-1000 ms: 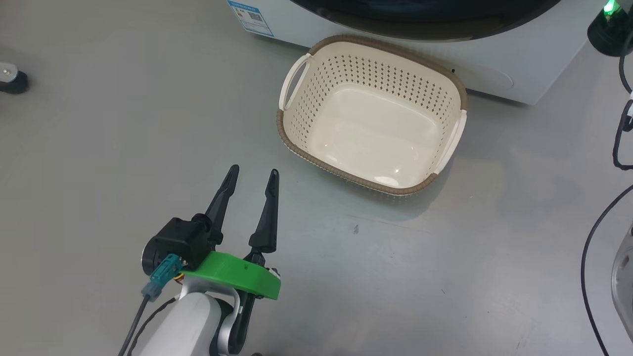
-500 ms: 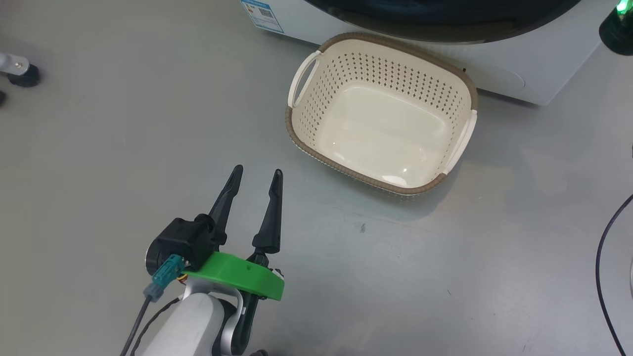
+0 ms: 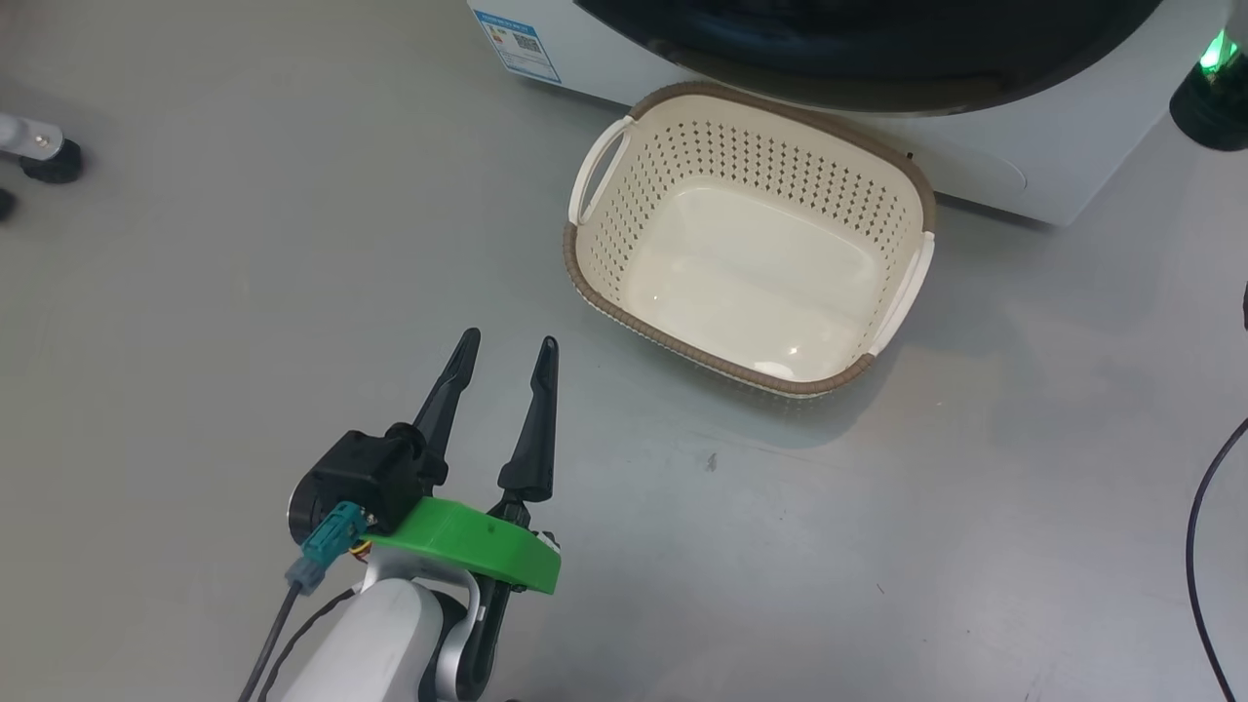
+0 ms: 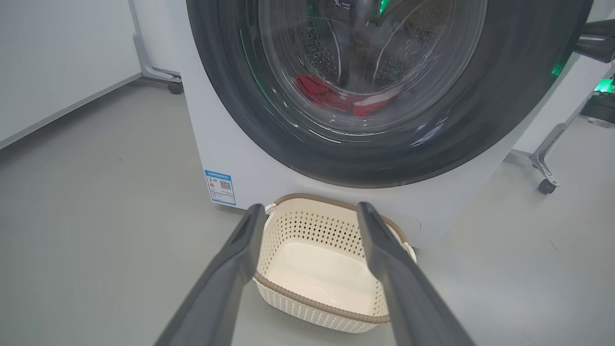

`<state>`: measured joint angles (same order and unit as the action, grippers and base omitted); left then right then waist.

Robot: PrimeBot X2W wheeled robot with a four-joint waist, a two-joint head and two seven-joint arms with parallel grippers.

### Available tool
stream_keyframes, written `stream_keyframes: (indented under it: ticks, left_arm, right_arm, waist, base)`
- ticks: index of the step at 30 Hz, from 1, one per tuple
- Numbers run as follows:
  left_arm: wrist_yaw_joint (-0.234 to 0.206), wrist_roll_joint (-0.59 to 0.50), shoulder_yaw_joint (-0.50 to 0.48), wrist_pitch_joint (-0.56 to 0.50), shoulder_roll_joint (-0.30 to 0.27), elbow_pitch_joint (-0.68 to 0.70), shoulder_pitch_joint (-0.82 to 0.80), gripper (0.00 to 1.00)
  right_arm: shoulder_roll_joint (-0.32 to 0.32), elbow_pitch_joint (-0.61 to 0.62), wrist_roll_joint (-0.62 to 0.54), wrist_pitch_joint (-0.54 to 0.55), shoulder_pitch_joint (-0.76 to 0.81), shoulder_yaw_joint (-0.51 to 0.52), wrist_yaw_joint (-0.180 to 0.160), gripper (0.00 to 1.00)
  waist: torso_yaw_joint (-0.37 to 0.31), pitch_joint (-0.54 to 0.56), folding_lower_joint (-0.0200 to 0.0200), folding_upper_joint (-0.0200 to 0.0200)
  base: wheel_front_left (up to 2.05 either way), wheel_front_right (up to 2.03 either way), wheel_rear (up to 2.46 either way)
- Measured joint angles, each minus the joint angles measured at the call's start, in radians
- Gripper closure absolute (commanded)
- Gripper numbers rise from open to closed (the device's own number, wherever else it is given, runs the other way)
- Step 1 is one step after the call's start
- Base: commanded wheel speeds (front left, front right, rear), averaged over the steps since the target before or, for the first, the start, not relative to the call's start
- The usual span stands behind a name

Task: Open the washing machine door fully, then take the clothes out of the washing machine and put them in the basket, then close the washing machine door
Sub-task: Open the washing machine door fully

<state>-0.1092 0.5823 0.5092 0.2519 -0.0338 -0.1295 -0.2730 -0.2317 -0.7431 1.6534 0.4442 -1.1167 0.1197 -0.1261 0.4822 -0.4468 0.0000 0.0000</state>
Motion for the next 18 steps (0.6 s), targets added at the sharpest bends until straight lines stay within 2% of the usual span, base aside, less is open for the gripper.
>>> stream_keyframes:
  ticks: [12,18]
  left_arm:
    - [0.0,-0.002,-0.011,0.0,0.0,-0.013,0.0,0.0]
    - [-0.001,-0.005,-0.021,0.0,0.0,-0.021,0.0,0.0]
  right_arm:
    - [0.023,-0.027,0.008,0.046,0.035,-0.013,0.002,1.0]
    - [0.037,-0.043,0.009,0.069,0.066,-0.027,0.027,1.0]
  waist:
    - [-0.016,0.043,0.0,0.0]
    - [-0.026,0.071,0.0,0.0]
  base:
    - [0.0,0.0,0.0]
    - [0.0,0.0,0.0]
